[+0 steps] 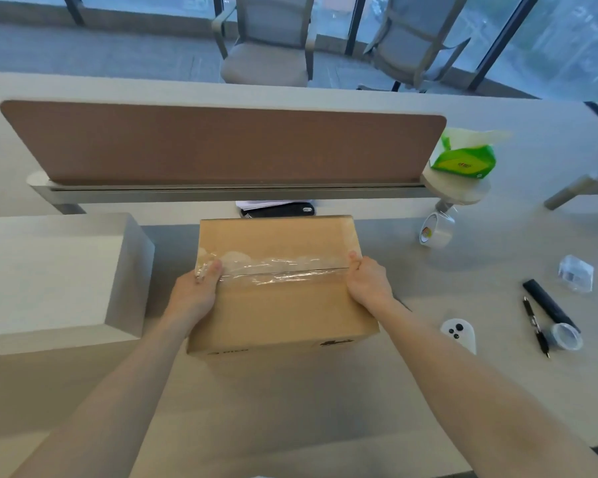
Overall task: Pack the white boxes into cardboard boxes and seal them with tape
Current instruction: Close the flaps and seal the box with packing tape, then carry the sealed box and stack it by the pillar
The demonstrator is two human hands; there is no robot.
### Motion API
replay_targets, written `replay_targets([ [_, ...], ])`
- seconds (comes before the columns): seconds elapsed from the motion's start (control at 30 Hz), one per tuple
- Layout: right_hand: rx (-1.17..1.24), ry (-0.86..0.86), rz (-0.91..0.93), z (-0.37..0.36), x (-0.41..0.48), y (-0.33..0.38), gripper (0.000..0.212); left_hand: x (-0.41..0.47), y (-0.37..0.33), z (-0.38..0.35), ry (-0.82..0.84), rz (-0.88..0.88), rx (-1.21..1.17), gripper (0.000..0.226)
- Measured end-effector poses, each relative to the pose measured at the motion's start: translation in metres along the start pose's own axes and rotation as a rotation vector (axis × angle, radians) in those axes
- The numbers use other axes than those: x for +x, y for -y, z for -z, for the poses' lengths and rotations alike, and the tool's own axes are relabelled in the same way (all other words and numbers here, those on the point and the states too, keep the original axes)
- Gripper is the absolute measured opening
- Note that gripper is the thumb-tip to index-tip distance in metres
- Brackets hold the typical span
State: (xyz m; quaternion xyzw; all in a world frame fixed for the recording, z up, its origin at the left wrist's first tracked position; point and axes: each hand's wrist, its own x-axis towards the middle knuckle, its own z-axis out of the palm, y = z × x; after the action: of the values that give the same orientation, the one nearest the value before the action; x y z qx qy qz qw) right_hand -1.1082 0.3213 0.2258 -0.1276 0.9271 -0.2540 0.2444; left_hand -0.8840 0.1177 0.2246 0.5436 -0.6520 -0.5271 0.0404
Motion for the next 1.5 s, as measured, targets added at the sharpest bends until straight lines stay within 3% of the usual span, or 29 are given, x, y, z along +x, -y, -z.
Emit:
replay_targets([
  [0.23, 0.079, 0.011, 0.032, -0.001, 0.0, -0.002, 0.06, -0.011, -0.014, -0.005, -0.201, 0.015, 0.424, 0.083],
  [0.37, 0.198, 0.1, -0.039, 0.006, 0.008, -0.002, 0.076, -0.014, -0.011, -0.01, -0.164, 0.119, 0.286, 0.115],
  [0.57, 0.072, 0.103, 0.055, 0.008, 0.014, -0.01, 0.074, -0.028, -0.015, -0.019, -0.163, 0.077, 0.273, 0.079],
  [0.73, 0.096, 0.025, 0.072, 0.03, -0.022, -0.007, 0.069, -0.049, -0.021, -0.003, -0.154, -0.017, 0.264, 0.078],
  [0.93, 0.081, -0.149, 0.132, 0.092, -0.089, -0.005, 0.046, -0.083, -0.054, 0.001, -0.04, -0.201, 0.172, 0.069],
  [1.1, 0.081, -0.342, 0.044, 0.146, -0.152, -0.026, 0.055, -0.116, -0.083, -0.026, 0.131, -0.394, 0.102, 0.048],
  [1.37, 0.143, -0.667, -0.204, 0.215, -0.269, -0.121, 0.063, -0.189, -0.133, -0.121, 0.439, -0.599, 0.122, 0.062],
  [1.5, 0.155, -0.741, -0.378, 0.234, -0.333, -0.166, 0.064, -0.237, -0.142, -0.174, 0.602, -0.656, 0.171, 0.054],
])
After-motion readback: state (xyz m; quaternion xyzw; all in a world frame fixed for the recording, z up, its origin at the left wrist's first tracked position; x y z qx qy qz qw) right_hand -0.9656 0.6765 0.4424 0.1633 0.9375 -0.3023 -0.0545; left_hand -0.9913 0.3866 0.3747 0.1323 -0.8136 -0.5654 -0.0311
